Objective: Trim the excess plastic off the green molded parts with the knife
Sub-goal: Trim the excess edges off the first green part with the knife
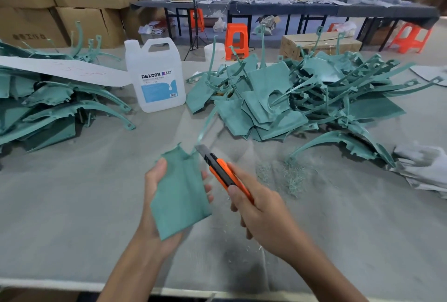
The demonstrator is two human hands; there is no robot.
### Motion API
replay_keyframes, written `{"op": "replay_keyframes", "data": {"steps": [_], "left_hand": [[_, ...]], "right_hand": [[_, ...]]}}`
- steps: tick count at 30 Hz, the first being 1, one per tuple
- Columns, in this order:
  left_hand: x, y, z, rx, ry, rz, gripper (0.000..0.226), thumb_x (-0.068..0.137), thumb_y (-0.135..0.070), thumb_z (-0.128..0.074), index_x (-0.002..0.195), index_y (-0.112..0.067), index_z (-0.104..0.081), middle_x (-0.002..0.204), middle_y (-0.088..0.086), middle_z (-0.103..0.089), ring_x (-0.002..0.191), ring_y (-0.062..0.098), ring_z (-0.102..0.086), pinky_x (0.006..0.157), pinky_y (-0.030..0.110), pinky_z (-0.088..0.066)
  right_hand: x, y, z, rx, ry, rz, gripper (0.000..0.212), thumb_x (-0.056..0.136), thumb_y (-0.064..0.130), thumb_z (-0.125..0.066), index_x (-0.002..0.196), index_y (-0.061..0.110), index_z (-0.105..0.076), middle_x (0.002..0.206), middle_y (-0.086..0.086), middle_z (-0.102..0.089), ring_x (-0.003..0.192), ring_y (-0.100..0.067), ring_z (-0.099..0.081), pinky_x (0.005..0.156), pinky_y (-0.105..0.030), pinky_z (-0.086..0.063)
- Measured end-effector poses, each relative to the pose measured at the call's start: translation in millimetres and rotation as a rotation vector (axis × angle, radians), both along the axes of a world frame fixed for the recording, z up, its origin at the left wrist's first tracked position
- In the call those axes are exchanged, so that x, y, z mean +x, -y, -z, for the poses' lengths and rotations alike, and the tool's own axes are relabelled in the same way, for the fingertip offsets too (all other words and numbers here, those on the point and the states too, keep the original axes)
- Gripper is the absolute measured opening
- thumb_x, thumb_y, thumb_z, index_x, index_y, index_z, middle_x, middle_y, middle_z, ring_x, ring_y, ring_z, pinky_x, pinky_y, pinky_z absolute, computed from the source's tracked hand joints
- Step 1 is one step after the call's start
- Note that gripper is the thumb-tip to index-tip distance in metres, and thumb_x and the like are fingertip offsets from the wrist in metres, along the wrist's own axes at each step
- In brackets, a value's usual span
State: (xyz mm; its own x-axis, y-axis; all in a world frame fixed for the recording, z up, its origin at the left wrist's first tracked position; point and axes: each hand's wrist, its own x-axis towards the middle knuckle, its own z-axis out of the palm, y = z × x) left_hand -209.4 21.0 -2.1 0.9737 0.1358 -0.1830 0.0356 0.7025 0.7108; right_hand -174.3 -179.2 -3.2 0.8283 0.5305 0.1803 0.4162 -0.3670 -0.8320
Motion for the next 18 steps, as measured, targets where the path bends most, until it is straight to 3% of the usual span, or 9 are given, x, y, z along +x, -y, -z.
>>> {"op": "replay_keyframes", "data": {"steps": [4, 7, 10, 13, 16, 18], "left_hand": [[19, 19, -8, -0.020, 0.035, 0.060, 0.062, 0.072, -0.066, -0.065, 0.099, -0.013, -0.079, 0.098, 0.015, -0.069, 0.083, 0.028, -0.067, 0.091, 0.049, -0.049], [34, 29, 5, -0.033, -0.002, 0.070, 0.059, 0.070, -0.065, -0.065, 0.096, -0.014, -0.079, 0.094, 0.012, -0.070, 0.079, 0.026, -0.069, 0.078, 0.044, -0.057], [44, 34, 15, -0.043, -0.034, 0.052, 0.055, 0.068, -0.067, -0.066, 0.090, -0.019, -0.080, 0.088, 0.006, -0.073, 0.075, 0.021, -0.071, 0.064, 0.034, -0.059], [49, 34, 24, -0.146, -0.019, 0.098, 0.053, 0.067, -0.065, -0.070, 0.087, -0.016, -0.079, 0.084, 0.006, -0.073, 0.073, 0.022, -0.070, 0.065, 0.035, -0.057], [49, 37, 28, -0.219, 0.027, 0.144, 0.056, 0.065, -0.061, -0.076, 0.092, -0.011, -0.077, 0.087, 0.009, -0.073, 0.074, 0.026, -0.070, 0.069, 0.037, -0.057], [50, 39, 29, -0.183, -0.023, 0.061, 0.052, 0.065, -0.062, -0.071, 0.086, -0.014, -0.077, 0.080, 0.006, -0.072, 0.066, 0.022, -0.069, 0.060, 0.031, -0.057]], "right_hand": [[13, -6, -1, -0.077, 0.052, 0.072, 0.045, 0.105, 0.041, -0.044, 0.136, 0.071, -0.032, 0.086, 0.036, -0.063, 0.058, -0.005, -0.062, 0.057, -0.037, -0.058], [22, -3, 3, -0.100, 0.032, 0.139, 0.047, 0.104, 0.042, -0.045, 0.135, 0.074, -0.032, 0.086, 0.020, -0.069, 0.060, -0.010, -0.064, 0.062, -0.042, -0.060], [24, -1, 9, -0.102, 0.046, 0.147, 0.047, 0.102, 0.045, -0.048, 0.135, 0.074, -0.032, 0.074, 0.007, -0.066, 0.055, -0.011, -0.063, 0.056, -0.042, -0.059], [27, 0, 12, -0.140, 0.081, 0.161, 0.048, 0.103, 0.045, -0.046, 0.139, 0.073, -0.029, 0.074, 0.006, -0.067, 0.058, -0.010, -0.062, 0.061, -0.039, -0.057], [37, 0, 15, -0.228, 0.112, 0.210, 0.050, 0.105, 0.042, -0.044, 0.147, 0.062, -0.026, 0.093, 0.008, -0.074, 0.079, -0.013, -0.069, 0.076, -0.037, -0.055], [37, -2, 16, -0.245, 0.132, 0.211, 0.051, 0.104, 0.043, -0.045, 0.147, 0.062, -0.024, 0.088, 0.009, -0.072, 0.076, -0.014, -0.065, 0.068, -0.027, -0.049]]}}
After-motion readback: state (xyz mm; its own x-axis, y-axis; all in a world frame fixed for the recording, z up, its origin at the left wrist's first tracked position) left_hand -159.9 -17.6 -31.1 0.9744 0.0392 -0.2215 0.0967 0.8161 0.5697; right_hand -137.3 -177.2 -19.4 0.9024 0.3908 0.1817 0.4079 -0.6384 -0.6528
